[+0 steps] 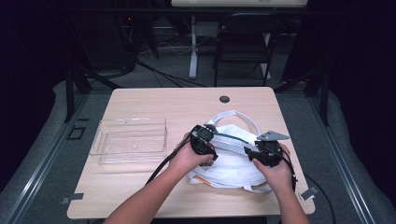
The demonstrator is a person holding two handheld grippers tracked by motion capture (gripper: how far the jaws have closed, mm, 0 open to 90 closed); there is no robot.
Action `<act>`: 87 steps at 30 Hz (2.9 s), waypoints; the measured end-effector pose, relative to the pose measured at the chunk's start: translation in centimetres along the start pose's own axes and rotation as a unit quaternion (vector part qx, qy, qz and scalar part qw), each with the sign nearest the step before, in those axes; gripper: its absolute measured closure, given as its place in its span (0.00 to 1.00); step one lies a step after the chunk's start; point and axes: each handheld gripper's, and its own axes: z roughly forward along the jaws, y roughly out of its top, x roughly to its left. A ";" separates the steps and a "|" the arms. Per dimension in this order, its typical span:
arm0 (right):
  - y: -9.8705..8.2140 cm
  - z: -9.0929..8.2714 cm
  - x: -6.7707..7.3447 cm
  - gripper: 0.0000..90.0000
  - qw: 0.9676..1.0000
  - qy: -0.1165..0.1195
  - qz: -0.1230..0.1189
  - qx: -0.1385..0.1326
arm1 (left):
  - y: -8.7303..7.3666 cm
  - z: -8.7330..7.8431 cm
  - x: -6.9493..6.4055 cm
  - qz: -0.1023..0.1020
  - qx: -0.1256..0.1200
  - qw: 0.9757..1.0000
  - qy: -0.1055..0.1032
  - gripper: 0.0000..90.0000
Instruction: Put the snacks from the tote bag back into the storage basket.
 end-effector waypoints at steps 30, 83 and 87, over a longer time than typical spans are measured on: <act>0.0 0.1 0.0 0.54 1.000 0.001 -0.002 -0.001 | 0.1 0.4 0.1 0.066 -0.002 0.998 -0.007 0.28; 0.0 0.1 0.1 0.54 1.000 -0.001 -0.002 -0.001 | 1.6 -3.6 -0.4 0.106 0.007 0.994 -0.004 0.28; 0.0 0.1 0.1 0.54 1.000 -0.001 -0.002 -0.001 | 1.7 -3.9 -0.4 0.105 0.007 0.994 -0.006 0.28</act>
